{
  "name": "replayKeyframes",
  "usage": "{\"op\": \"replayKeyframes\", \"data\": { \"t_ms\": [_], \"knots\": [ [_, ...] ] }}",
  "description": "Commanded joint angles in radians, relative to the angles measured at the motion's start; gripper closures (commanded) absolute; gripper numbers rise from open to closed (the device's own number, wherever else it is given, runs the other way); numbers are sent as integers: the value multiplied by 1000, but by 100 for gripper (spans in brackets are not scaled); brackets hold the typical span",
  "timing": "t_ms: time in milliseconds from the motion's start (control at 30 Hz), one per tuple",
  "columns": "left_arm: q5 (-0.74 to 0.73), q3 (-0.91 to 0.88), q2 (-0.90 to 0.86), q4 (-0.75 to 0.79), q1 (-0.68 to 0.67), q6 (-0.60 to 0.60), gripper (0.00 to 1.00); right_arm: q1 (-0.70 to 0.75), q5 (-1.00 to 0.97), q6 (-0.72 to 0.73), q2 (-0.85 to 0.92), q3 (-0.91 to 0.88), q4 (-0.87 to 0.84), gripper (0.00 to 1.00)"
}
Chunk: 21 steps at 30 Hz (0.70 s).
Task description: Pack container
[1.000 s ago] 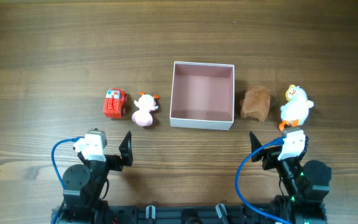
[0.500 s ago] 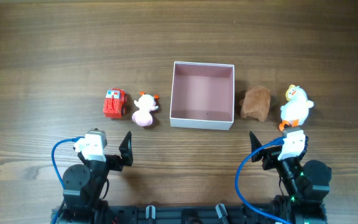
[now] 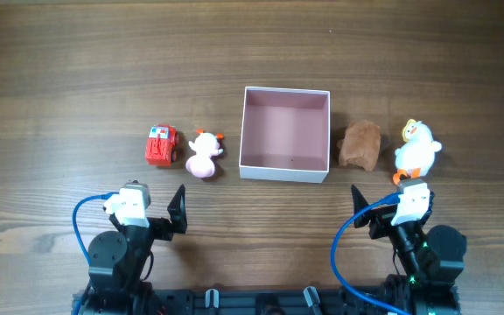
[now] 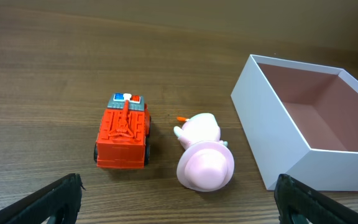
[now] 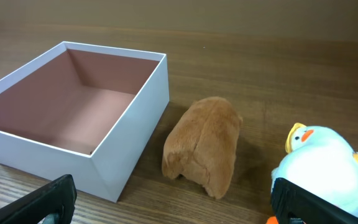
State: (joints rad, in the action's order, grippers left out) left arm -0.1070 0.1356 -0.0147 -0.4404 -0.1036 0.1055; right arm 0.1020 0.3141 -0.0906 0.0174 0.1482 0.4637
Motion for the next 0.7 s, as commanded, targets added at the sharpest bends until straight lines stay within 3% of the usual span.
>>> {"op": "replayKeyframes", "data": {
  "t_ms": [0, 667],
  "knots": [
    [-22, -7, 2, 3, 4, -23, 0, 0, 13, 15, -8, -2, -3, 0],
    [-55, -7, 2, 4, 4, 5, 0, 0, 13, 15, -8, -2, -4, 0]
  ]
}}
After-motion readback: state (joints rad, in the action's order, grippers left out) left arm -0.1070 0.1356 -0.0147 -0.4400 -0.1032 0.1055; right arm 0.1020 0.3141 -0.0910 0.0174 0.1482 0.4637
